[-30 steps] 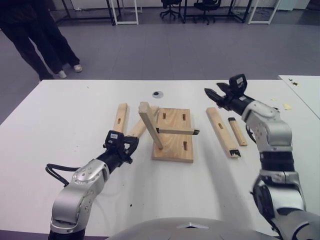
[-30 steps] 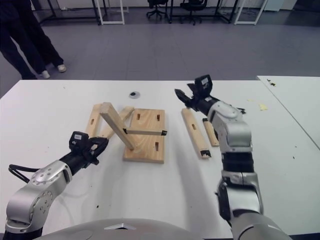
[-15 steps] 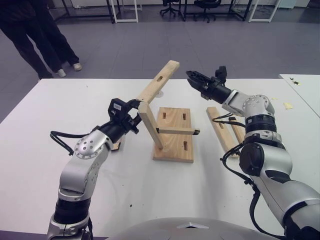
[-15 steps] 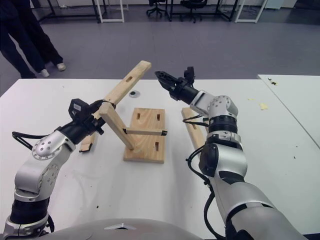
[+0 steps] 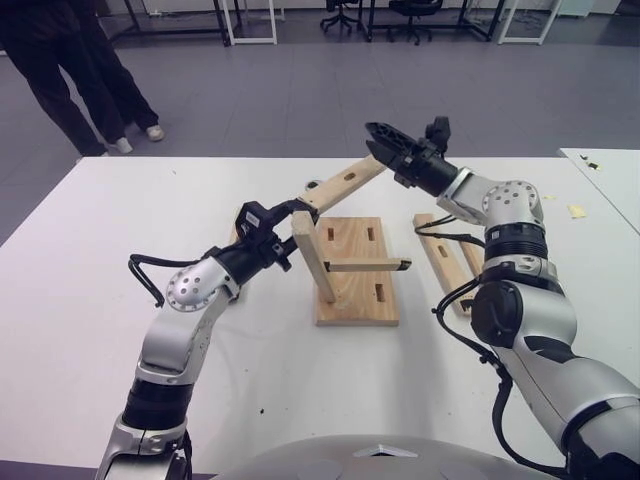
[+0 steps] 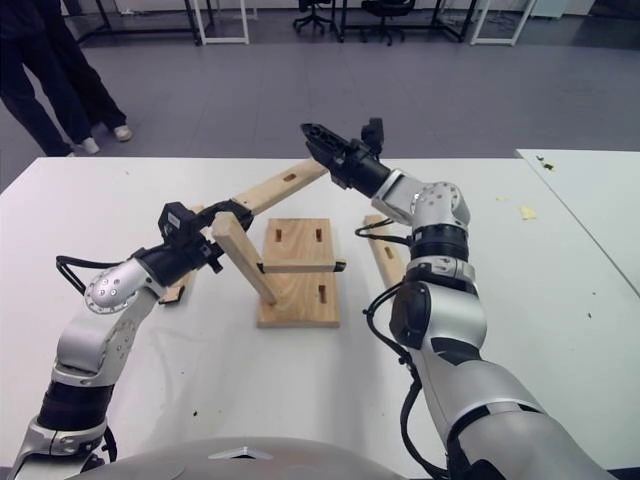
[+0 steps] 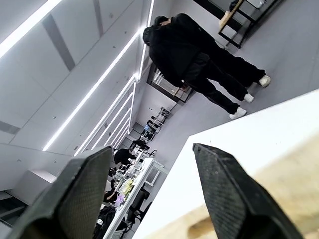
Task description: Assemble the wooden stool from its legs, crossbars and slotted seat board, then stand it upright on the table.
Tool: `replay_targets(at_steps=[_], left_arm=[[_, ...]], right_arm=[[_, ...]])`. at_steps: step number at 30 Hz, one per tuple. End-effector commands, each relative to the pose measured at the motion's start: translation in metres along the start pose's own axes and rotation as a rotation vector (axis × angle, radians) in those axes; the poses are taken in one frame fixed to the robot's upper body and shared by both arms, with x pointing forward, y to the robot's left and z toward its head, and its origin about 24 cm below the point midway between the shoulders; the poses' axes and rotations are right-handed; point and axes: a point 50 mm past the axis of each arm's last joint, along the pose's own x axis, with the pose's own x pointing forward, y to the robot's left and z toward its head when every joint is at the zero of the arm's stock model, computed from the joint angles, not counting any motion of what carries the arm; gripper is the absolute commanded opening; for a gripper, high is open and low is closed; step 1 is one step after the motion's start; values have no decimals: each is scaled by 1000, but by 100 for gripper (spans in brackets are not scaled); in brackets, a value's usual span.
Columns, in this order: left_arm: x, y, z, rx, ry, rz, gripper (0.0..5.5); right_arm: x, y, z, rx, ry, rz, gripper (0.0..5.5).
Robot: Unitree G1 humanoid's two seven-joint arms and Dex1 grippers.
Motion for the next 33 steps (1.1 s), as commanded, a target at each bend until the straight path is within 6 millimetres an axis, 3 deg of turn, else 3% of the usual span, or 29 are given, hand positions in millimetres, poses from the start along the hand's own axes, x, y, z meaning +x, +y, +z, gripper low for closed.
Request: replay_targets(at_steps=[1, 6, 10, 15, 19, 22, 26, 28, 30, 33], left_arm=[[-4, -2, -7, 6, 13, 10, 200], [-19, -2, -20, -11, 69, 7, 200], [-59, 2, -46, -66, 198, 24, 199], [-107, 12, -80, -149, 378, 33, 150], [-121, 5, -87, -148, 477, -62, 216], [-112, 8, -70, -133, 430, -133, 261], [-71, 33, -34, -72, 279, -72, 340], [-50, 36, -40, -126, 283, -3, 363], [-32, 23, -60, -226, 353, -8, 363], [-30, 10, -83, -227, 480, -54, 363]], right_arm=[[-24, 7, 6, -43, -13, -9, 302], [-58, -24, -23, -27, 49, -215, 302], [-69, -30, -27, -45, 37, -270, 302], [-80, -37, -32, -57, 32, -309, 302], [-88, -39, -34, -73, 40, -337, 302], [-91, -41, -36, -87, 54, -354, 302], [-92, -44, -38, -99, 54, -366, 302], [-92, -45, -39, -99, 49, -367, 302], [-90, -47, -40, -99, 51, -368, 302], [-88, -48, -41, -107, 59, -367, 302]])
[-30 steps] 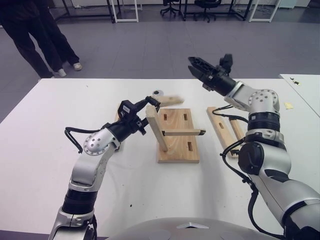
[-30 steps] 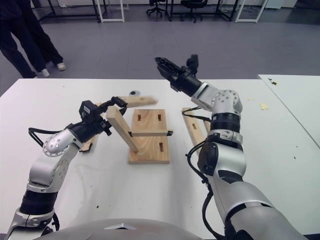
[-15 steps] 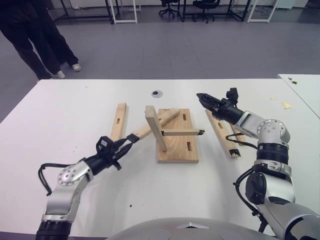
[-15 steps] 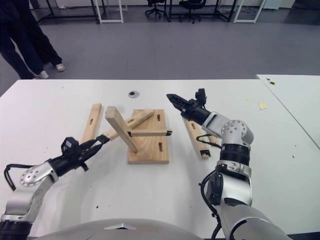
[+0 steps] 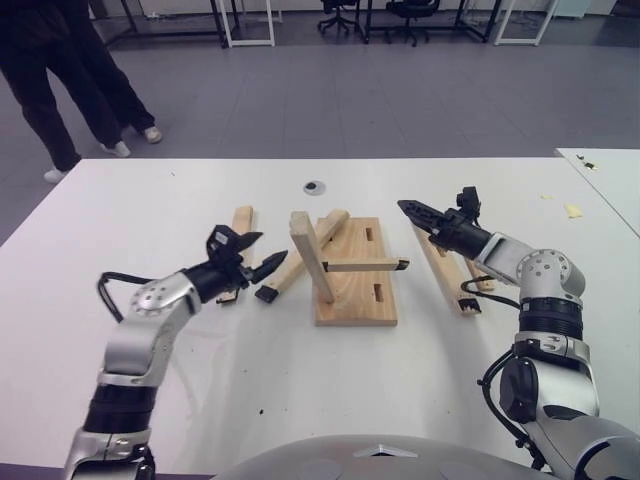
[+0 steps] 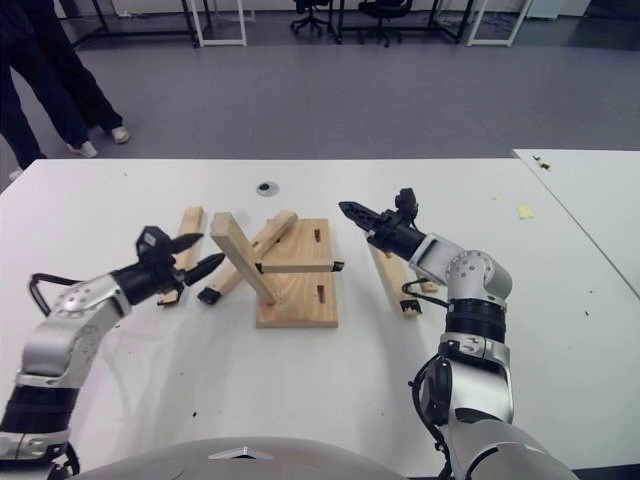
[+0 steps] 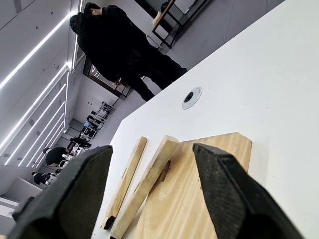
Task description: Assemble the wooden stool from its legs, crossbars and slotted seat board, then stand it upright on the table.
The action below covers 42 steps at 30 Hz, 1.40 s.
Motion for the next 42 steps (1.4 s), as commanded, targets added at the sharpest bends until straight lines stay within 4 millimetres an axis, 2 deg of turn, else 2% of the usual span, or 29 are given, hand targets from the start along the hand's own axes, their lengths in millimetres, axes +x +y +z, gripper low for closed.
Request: replay_targets(at_steps=[1, 5, 8, 12, 15, 20, 24, 26, 28, 31, 33, 37, 39, 42], left_arm=[[9, 0, -24, 44, 170, 6, 363], [13, 10, -24, 140, 197, 61, 363], [16, 9, -22, 149, 181, 48, 363], [15, 5, -34, 122, 242, 20, 363], [16, 3, -37, 91, 261, 7, 310], [19, 2, -30, 83, 223, -9, 219], [20, 6, -28, 92, 207, 14, 214], [21, 11, -16, 125, 144, 41, 214], [25, 20, 13, 195, 14, 61, 211], [32, 21, 48, 334, -133, 45, 208], [37, 16, 63, 421, -202, 21, 208], [43, 7, 72, 502, -263, -24, 208], [46, 3, 74, 517, -291, -50, 208], [48, -3, 75, 522, -323, -72, 208]], right_arm=[[3, 0, 1, -22, 3, -8, 302], [5, -1, -2, -23, 2, -6, 302], [6, -2, -4, -22, 0, -7, 302], [7, -2, -3, -26, 3, -11, 302], [8, -2, -3, -28, 2, -14, 302], [10, -3, -6, -31, -1, -20, 302], [12, -4, -8, -37, -2, -30, 302], [14, -4, -7, -32, -10, -24, 302], [18, 6, 1, 5, -47, 34, 302], [34, 32, 13, 45, -86, 164, 302], [45, 51, 21, 56, -99, 241, 302], [54, 81, 36, 100, -142, 366, 302], [59, 87, 37, 94, -129, 356, 302], [62, 85, 36, 90, -122, 320, 302]])
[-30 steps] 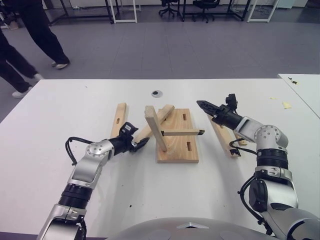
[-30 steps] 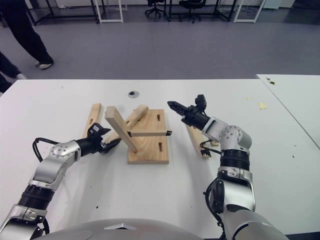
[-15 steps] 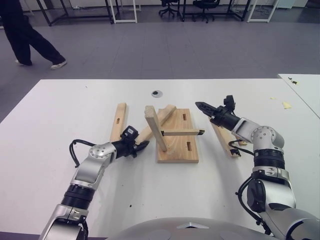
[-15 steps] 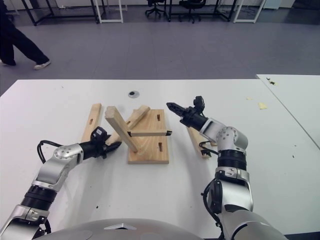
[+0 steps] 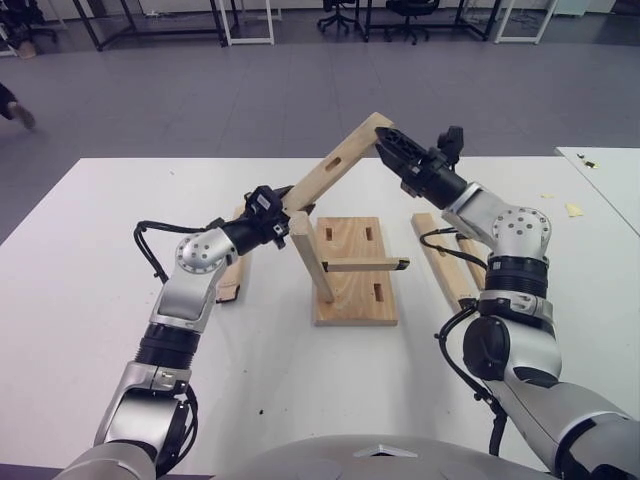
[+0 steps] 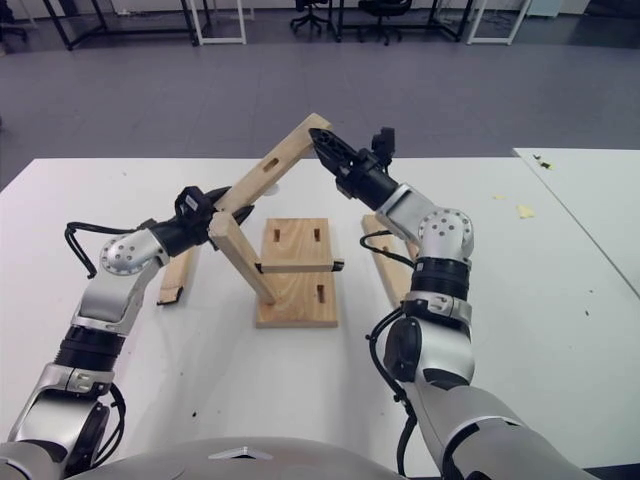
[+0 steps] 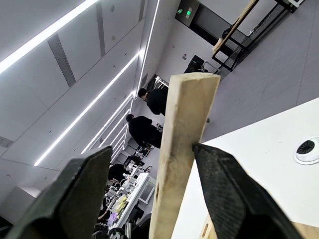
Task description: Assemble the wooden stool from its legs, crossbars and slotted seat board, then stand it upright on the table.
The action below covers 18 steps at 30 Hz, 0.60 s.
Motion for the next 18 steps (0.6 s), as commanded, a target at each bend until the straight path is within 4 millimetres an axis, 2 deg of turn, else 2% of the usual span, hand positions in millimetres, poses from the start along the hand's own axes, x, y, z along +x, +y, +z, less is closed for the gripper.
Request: replay_targets(at_steps=[1, 5, 8, 11, 18], left_arm=[[9, -8, 11, 40, -73, -56, 207], [9, -7, 14, 22, -116, -26, 207], [9, -12, 13, 36, -107, -60, 207], [8, -16, 10, 52, -93, -103, 207], [9, -12, 10, 73, -85, -91, 207]], right_arm=[[11, 9, 3, -18, 7, -1, 302], [5, -1, 5, -13, -26, -60, 302], [6, 1, 8, -9, -53, -44, 302], [9, 7, 11, -15, -65, -17, 248], [7, 8, 12, -72, -96, -42, 115]])
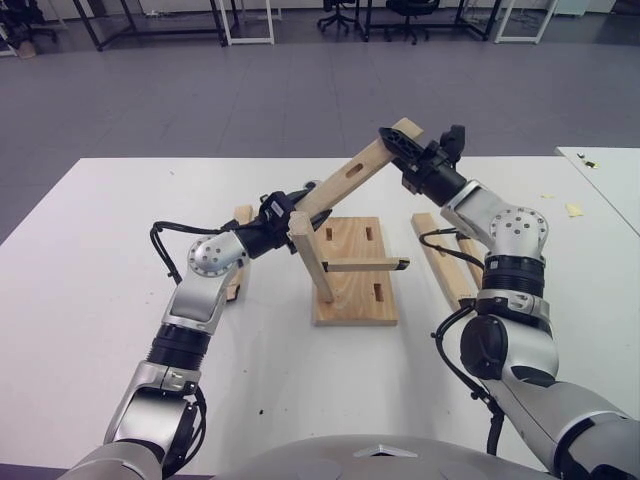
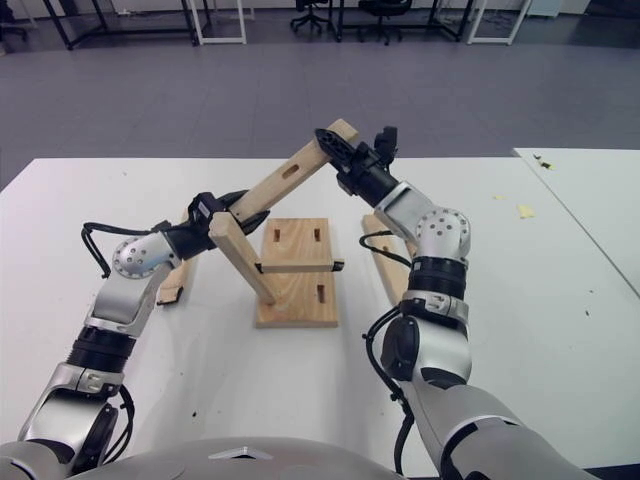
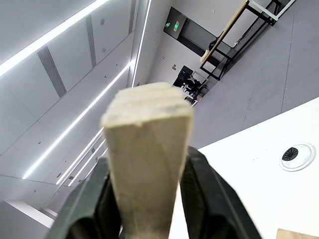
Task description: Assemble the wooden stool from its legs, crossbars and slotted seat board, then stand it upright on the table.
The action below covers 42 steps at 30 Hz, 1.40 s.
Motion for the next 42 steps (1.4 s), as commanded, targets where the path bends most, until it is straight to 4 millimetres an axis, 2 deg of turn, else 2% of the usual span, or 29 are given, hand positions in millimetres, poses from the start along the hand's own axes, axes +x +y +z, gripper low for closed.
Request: replay_targets(at_steps=[1, 4, 5, 7, 10, 12, 13, 15, 17, 21, 24, 32, 38, 42], left_arm=[[1, 4, 5, 59, -7, -4, 207], [2, 6, 1, 45, 17, 14, 207], [1, 7, 0, 37, 27, 27, 245], [0, 11, -4, 25, 55, 57, 280], [-15, 17, -19, 2, 155, 168, 332], [-30, 15, -23, -80, 192, 258, 364], [-38, 7, -28, -106, 240, 271, 381], [-59, -22, -40, -121, 385, 244, 384], [-75, -46, -49, -112, 516, 210, 384], [-91, -63, -59, -18, 682, 158, 384], [-88, -69, -60, -10, 696, 109, 384], [-65, -88, -53, -115, 654, 57, 384], [-52, -96, -49, -165, 634, 41, 384], [-41, -102, -45, -218, 605, 22, 384]], right_arm=[[5, 10, 8, -81, -52, -7, 107], [1, 9, 17, -126, -149, -53, 105], [-3, 7, 22, -136, -196, -85, 105], [-15, 2, 30, -194, -278, -159, 101], [-68, -5, 34, -335, -399, -337, 101], [-102, -1, 24, -380, -427, -425, 101], [-118, 3, 14, -376, -435, -466, 101], [-146, 13, -13, -357, -431, -550, 101], [-161, 21, -34, -318, -425, -603, 101], [-166, 22, -49, -229, -426, -649, 101], [-165, 22, -55, -213, -405, -666, 101], [-157, 39, -54, -413, -338, -720, 101], [-156, 38, -55, -558, -315, -803, 101], [-139, 38, -64, -689, -225, -802, 101]])
